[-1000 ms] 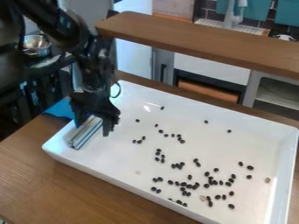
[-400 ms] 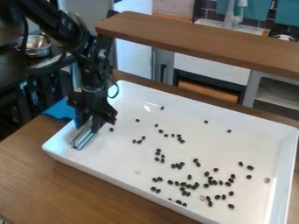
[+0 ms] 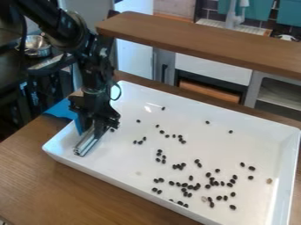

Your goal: Sweep into pile

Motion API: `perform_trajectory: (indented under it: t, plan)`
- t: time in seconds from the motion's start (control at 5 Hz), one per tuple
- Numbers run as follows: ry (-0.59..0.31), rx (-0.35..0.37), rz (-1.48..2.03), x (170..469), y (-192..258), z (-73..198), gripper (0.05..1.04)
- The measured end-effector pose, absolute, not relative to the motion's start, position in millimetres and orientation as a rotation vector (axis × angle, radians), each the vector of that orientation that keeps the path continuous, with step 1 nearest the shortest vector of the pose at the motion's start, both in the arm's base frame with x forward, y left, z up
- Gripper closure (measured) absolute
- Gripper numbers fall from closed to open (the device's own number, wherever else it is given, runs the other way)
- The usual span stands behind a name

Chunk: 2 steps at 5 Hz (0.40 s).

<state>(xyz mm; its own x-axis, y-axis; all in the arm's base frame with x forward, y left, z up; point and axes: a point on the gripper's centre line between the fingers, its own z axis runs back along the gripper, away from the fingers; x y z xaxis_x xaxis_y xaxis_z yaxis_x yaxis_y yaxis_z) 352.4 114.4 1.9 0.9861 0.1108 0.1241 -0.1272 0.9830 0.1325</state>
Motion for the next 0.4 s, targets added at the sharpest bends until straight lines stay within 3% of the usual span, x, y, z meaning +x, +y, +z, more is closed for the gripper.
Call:
perform_trajectory:
  t: [0.4]
  plan:
    - [-0.091, 0.135, 0.089, 348.2, 80.0, 0.8, 0.732]
